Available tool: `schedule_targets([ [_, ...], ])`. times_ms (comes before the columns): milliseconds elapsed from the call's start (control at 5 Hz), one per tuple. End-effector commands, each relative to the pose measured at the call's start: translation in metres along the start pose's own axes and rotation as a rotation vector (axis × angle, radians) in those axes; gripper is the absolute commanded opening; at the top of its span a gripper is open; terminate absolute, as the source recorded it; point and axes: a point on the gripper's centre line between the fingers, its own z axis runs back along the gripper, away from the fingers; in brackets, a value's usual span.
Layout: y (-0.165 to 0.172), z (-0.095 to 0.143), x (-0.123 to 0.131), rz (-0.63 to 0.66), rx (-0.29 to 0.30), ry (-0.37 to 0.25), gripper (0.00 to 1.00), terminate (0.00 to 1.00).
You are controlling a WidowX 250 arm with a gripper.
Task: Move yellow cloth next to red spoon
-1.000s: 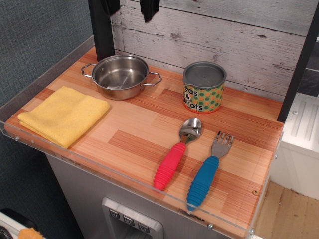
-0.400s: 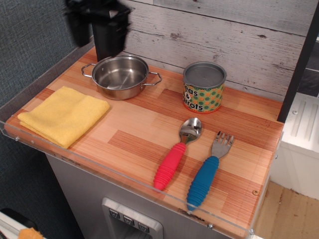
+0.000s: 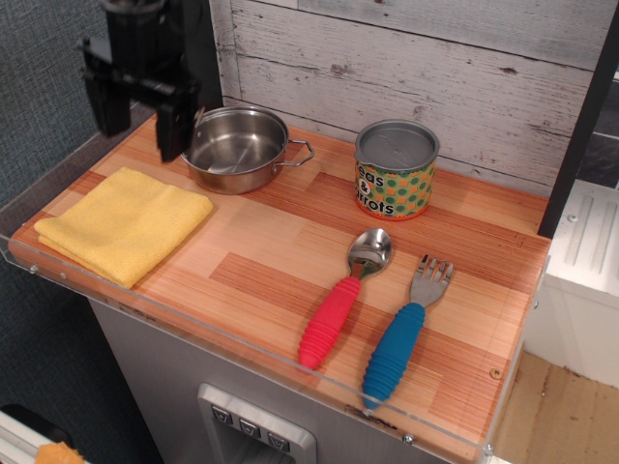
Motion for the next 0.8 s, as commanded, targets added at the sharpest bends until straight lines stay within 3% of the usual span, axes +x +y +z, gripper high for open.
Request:
schedule_targets([
  [0,0.022,-0.022,-0.006,-0.081,0.029,-0.029,0.0,0.0],
  [600,0.032,-0.058,-0.017,-0.063,0.013,-0.051,0.0,0.0],
])
